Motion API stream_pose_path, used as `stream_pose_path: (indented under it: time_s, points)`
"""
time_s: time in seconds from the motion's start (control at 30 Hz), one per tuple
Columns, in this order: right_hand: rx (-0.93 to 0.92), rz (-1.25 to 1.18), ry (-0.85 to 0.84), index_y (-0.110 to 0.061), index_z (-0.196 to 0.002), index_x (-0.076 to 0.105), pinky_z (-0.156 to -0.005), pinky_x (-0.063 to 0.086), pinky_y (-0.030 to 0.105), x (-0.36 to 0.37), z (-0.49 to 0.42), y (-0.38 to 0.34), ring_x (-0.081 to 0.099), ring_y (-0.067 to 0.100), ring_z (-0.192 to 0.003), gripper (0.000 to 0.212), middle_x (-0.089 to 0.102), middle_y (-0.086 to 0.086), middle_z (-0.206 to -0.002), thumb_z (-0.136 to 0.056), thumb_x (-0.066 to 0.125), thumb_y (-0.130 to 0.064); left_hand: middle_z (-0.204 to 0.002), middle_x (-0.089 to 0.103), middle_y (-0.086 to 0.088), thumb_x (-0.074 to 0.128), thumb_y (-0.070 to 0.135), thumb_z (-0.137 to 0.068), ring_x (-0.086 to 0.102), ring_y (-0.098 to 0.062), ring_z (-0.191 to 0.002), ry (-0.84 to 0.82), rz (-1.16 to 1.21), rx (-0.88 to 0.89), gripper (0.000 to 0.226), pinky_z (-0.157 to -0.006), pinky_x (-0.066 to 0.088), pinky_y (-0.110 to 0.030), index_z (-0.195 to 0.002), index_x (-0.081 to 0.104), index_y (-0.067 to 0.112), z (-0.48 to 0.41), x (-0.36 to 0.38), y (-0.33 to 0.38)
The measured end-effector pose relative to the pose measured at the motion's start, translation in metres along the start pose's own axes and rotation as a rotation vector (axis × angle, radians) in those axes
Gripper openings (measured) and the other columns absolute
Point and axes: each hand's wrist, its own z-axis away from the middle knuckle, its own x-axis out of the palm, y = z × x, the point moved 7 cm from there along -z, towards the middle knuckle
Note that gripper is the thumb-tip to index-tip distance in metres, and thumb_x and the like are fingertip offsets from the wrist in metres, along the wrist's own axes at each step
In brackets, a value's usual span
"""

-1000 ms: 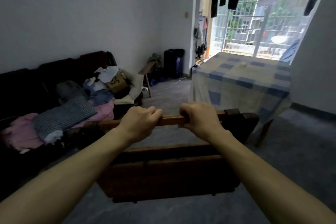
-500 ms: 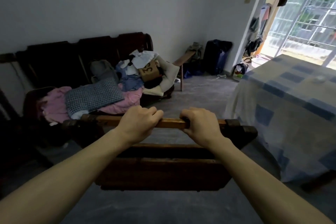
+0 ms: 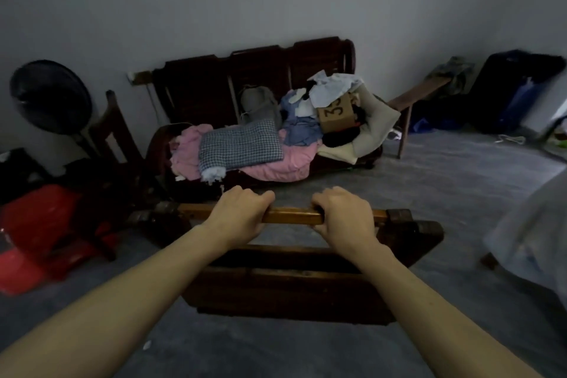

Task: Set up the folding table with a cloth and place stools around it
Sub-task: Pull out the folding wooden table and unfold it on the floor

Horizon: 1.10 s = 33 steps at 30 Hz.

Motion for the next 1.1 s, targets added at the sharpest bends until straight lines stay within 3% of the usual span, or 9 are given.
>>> stream_pose_path:
  time_s: [0.07, 0.13, 0.23, 0.37, 0.5, 0.73, 0.87, 0.97, 1.1]
  points:
    - [-0.025, -0.024, -0.007, -0.028, -0.071, 0.056, -0.052, 0.031, 0.026, 0.016, -0.013, 0.008, 0.054, 0.014, -0.072, 0.025, 0.055, -0.009, -0.072, -0.069, 0.081, -0.03, -0.075, 0.059, 0.003, 0.057, 0.033, -0.089, 0.056, -0.022, -0.069, -0.054, 0.034, -0.029, 0.022, -0.067, 0.045, -0.036, -0.087, 0.036, 0.026, -0.007, 0.017, -0.005]
    - [-0.041, -0.036, -0.041, -0.028, -0.073, 0.058, -0.051, 0.031, 0.026, 0.037, -0.025, 0.014, 0.052, 0.012, -0.073, 0.021, 0.054, -0.011, -0.073, -0.071, 0.079, -0.03, -0.081, 0.06, 0.003, 0.059, 0.032, -0.089, 0.057, -0.023, -0.075, -0.088, 0.049, -0.036, 0.024, -0.074, 0.043, -0.036, -0.089, 0.035, 0.027, -0.012, 0.039, -0.011]
    - [-0.057, -0.071, -0.111, -0.031, -0.077, 0.058, -0.053, 0.035, 0.027, 0.082, -0.039, 0.02, 0.052, 0.01, -0.076, 0.017, 0.05, -0.014, -0.076, -0.076, 0.075, -0.031, -0.085, 0.058, 0.002, 0.062, 0.031, -0.088, 0.058, -0.024, -0.081, -0.143, 0.099, -0.056, 0.029, -0.069, 0.034, -0.034, -0.091, 0.034, 0.026, -0.016, 0.081, -0.021]
    - [-0.046, -0.136, -0.218, -0.032, -0.081, 0.058, -0.059, 0.047, 0.027, 0.16, -0.041, 0.028, 0.052, 0.008, -0.077, 0.015, 0.056, -0.013, -0.083, -0.08, 0.072, -0.028, -0.096, 0.06, -0.004, 0.061, 0.031, -0.09, 0.058, -0.028, -0.088, -0.205, 0.135, -0.101, 0.027, -0.064, 0.034, -0.035, -0.109, 0.045, 0.02, -0.009, 0.16, -0.034]
    - [-0.027, -0.139, -0.365, -0.031, -0.084, 0.056, -0.06, 0.048, 0.032, 0.256, -0.022, 0.03, 0.056, 0.015, -0.078, 0.017, 0.057, -0.01, -0.085, -0.079, 0.071, -0.024, -0.107, 0.059, -0.007, 0.059, 0.033, -0.092, 0.058, -0.03, -0.097, -0.337, 0.189, -0.159, 0.036, -0.068, 0.038, -0.036, -0.121, 0.042, 0.021, 0.013, 0.261, -0.038]
    - [-0.036, -0.19, -0.487, -0.029, -0.078, 0.052, -0.055, 0.041, 0.031, 0.408, 0.012, 0.023, 0.053, 0.017, -0.072, 0.018, 0.053, -0.009, -0.079, -0.079, 0.065, -0.017, -0.106, 0.06, -0.005, 0.062, 0.03, -0.089, 0.06, -0.028, -0.095, -0.417, 0.324, -0.256, 0.041, -0.075, 0.046, -0.037, -0.126, 0.045, 0.023, 0.062, 0.407, -0.046]
    - [-0.046, -0.226, -0.539, -0.028, -0.079, 0.053, -0.058, 0.046, 0.033, 0.467, 0.017, 0.012, 0.054, 0.017, -0.075, 0.018, 0.054, -0.009, -0.082, -0.078, 0.065, -0.014, -0.083, 0.065, -0.004, 0.084, 0.024, -0.068, 0.065, -0.027, -0.074, -0.363, 0.344, -0.249, 0.045, -0.061, 0.051, -0.032, -0.106, 0.059, 0.019, 0.081, 0.454, -0.055]
    - [-0.058, -0.244, -0.587, -0.029, -0.079, 0.053, -0.059, 0.039, 0.029, 0.5, 0.017, 0.005, 0.055, 0.016, -0.078, 0.02, 0.053, -0.01, -0.083, -0.076, 0.068, -0.016, -0.101, 0.063, -0.003, 0.069, 0.033, -0.085, 0.06, -0.025, -0.093, -0.394, 0.356, -0.311, 0.04, -0.077, 0.047, -0.035, -0.12, 0.052, 0.021, 0.093, 0.49, -0.065]
    - [-0.034, -0.24, -0.674, -0.032, -0.08, 0.046, -0.062, 0.033, 0.028, 0.538, 0.039, 0.0, 0.055, 0.015, -0.083, 0.025, 0.052, -0.012, -0.086, -0.078, 0.065, -0.015, -0.111, 0.063, -0.002, 0.067, 0.035, -0.086, 0.059, -0.026, -0.103, -0.429, 0.397, -0.358, 0.044, -0.086, 0.045, -0.035, -0.126, 0.05, 0.022, 0.115, 0.526, -0.06]
